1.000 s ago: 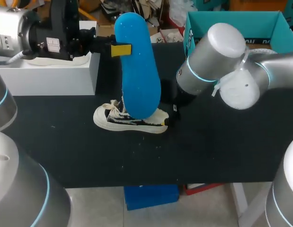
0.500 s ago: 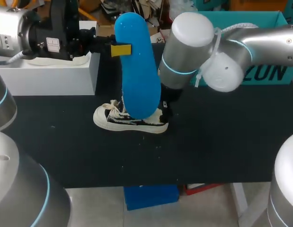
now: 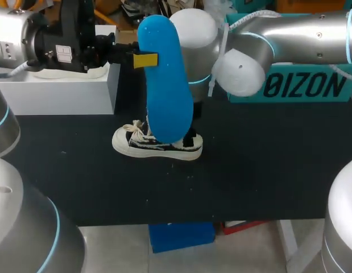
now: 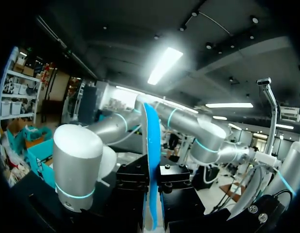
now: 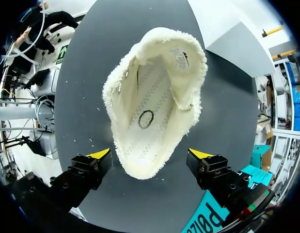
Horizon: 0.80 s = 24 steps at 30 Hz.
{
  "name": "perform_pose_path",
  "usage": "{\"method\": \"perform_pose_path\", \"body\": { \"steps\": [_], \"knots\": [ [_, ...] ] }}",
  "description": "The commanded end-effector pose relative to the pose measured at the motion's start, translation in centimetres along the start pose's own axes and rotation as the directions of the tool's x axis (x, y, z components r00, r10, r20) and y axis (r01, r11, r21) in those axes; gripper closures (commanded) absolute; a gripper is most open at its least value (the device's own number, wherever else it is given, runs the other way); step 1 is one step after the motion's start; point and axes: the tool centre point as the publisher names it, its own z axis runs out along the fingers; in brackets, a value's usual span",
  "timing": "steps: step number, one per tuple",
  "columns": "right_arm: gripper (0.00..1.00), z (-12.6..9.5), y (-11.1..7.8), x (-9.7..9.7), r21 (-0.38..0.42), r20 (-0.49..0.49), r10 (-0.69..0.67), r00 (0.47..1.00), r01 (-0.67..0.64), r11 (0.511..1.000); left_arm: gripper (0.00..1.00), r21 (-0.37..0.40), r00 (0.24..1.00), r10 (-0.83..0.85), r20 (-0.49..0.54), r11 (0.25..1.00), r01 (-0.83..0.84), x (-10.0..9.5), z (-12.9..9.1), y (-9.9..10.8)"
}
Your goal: Take the shoe out of the shoebox, open the shoe tongue, remove and reinsert the insole, then place the shoe into the shoebox
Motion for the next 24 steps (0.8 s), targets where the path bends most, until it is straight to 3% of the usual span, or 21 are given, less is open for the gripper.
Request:
{"method": "perform_pose_path", "body": {
  "steps": [1, 19, 24],
  "knots": [
    [0.0, 0.21, 0.59, -0.37, 0.057, -0.009, -0.002, 1.0, 0.003, 0.998, 1.0, 0.0, 1.0, 0.001, 0.001, 1.0, -0.001, -0.03, 0.11, 0.13],
    [0.0, 0.43, 1.08, -0.26, 0.039, -0.027, -0.01, 1.0, 0.011, 0.999, 1.0, 0.0, 1.0, 0.001, 0.001, 1.0, -0.001, -0.03, 0.11, 0.13],
    [0.0, 0.13, 0.28, 0.02, -0.022, -0.029, 0.006, 1.0, -0.006, 1.0, 1.0, 0.0, 1.0, 0.001, 0.001, 1.0, -0.001, -0.03, 0.11, 0.13]
  ]
}}
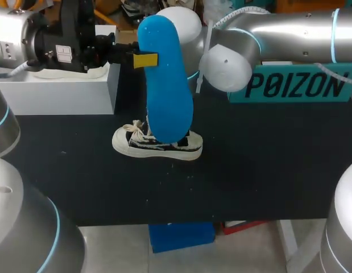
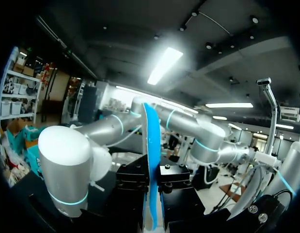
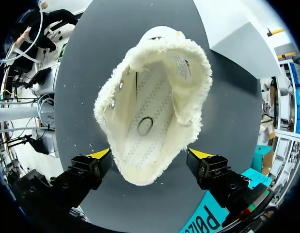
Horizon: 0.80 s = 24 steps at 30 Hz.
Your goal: Take the shoe out of the shoebox, open the shoe tongue, remove and reinsert the insole, then place the shoe into the shoebox
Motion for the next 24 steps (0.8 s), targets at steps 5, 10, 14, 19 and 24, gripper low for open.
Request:
{"method": "perform_pose_path", "body": {
  "steps": [5, 10, 14, 19, 24],
  "knots": [
    [0.0, -0.5, -2.1, 0.7, -0.136, -0.005, 0.036, 0.999, -0.036, 0.99, 1.0, 0.0, 1.0, 0.001, 0.002, 1.0, -0.001, 0.0, 0.1, 0.1],
    [0.0, -0.8, -2.7, 0.9, -0.218, -0.001, 0.06, 0.998, -0.059, 0.974, 1.0, 0.0, 1.0, 0.001, 0.002, 1.0, -0.001, 0.0, 0.1, 0.1],
    [0.0, -0.7, -2.8, 1.0, -0.35, 0.0, 0.074, 0.997, -0.069, 0.934, 1.0, 0.0, 1.0, 0.001, 0.002, 1.0, -0.001, 0.0, 0.1, 0.1],
    [0.0, -0.2, -2.7, 1.0, -0.491, 0.011, 0.064, 0.998, -0.05, 0.87, 1.0, 0.0, 1.0, 0.001, 0.002, 1.0, -0.001, 0.0, 0.1, 0.1],
    [0.0, 0.3, -2.9, 1.0, -0.624, 0.016, 0.079, 0.997, -0.052, 0.78, 1.0, 0.0, 1.0, 0.001, 0.002, 1.0, -0.001, 0.0, 0.1, 0.1]
  ]
}}
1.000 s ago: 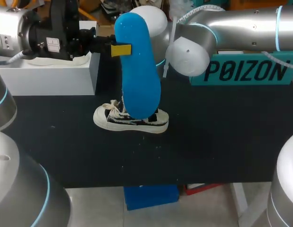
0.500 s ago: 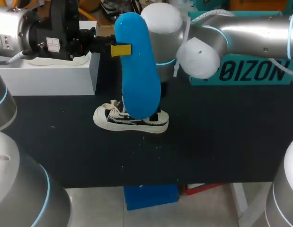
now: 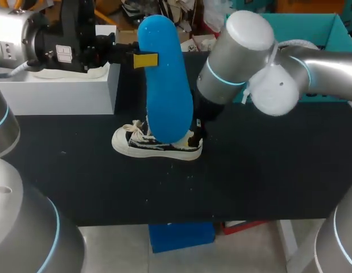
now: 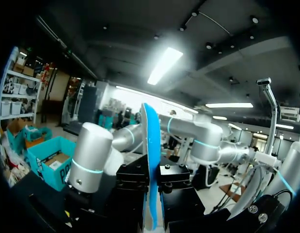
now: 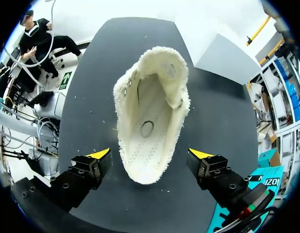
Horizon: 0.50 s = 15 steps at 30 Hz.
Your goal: Take the shoe out of the shoebox, open the shoe tongue, remove and reinsert the insole, then place the shoe into the shoebox
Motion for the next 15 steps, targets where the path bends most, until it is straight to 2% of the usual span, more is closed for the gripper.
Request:
{"method": "perform_pose_path", "body": {
  "steps": [1, 15],
  "knots": [
    [0.0, 0.4, -1.1, 0.3, -0.32, 0.011, 0.016, 1.0, -0.012, 0.947, 1.0, 0.0, 1.0, 0.001, 0.001, 1.0, -0.001, 0.0, 0.1, 0.1],
    [0.0, 1.6, -2.2, 0.2, -0.468, 0.005, 0.062, 0.998, -0.052, 0.882, 1.0, 0.0, 1.0, 0.001, 0.001, 1.0, -0.001, 0.0, 0.1, 0.1]
  ]
}}
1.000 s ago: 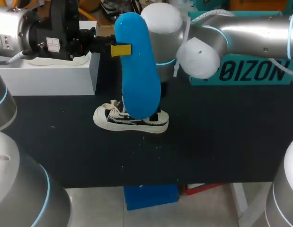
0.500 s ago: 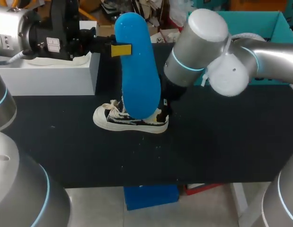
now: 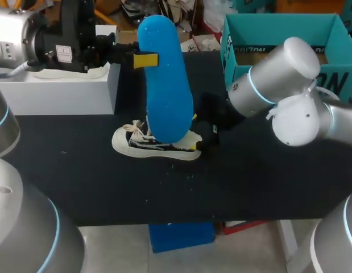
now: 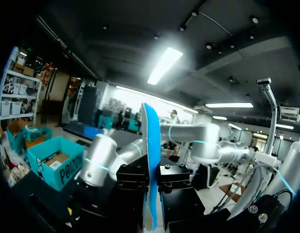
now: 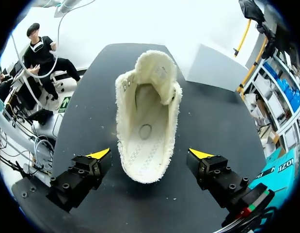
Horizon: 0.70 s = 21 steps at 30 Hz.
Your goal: Take the shoe out of the shoebox, open the shoe tongue, remove and reinsert the insole, then place the shoe into the shoebox
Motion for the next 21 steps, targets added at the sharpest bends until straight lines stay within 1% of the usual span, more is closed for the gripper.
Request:
{"method": "perform_pose_path", "body": {
  "steps": [1, 4, 6, 10, 16, 21],
  "knots": [
    [0.0, 0.5, -0.7, 0.0, -0.205, 0.003, 0.007, 1.0, -0.007, 0.979, 1.0, 0.0, 1.0, 0.001, 0.001, 1.0, -0.001, 0.0, 0.1, 0.1],
    [0.0, 0.7, -1.0, 0.0, -0.209, -0.002, 0.018, 1.0, -0.018, 0.978, 1.0, 0.0, 1.0, 0.001, 0.001, 1.0, -0.001, 0.0, 0.1, 0.1],
    [0.0, 0.9, -1.1, 0.0, -0.227, -0.004, 0.025, 1.0, -0.026, 0.973, 1.0, 0.0, 1.0, 0.001, 0.001, 1.0, -0.001, 0.0, 0.1, 0.1],
    [0.0, 1.3, -1.5, 0.0, -0.228, -0.01, 0.038, 0.999, -0.039, 0.973, 1.0, 0.0, 1.0, 0.001, 0.001, 1.0, -0.001, 0.0, 0.1, 0.1],
    [0.0, 1.9, -2.0, 0.1, -0.254, -0.016, 0.06, 0.998, -0.062, 0.965, 1.0, 0.0, 1.0, 0.001, 0.001, 1.0, -0.001, 0.0, 0.1, 0.1],
    [0.0, 2.3, -2.2, 0.1, -0.261, -0.02, 0.069, 0.997, -0.072, 0.963, 1.0, 0.0, 1.0, 0.001, 0.001, 1.0, -0.001, 0.0, 0.1, 0.1]
  ]
}}
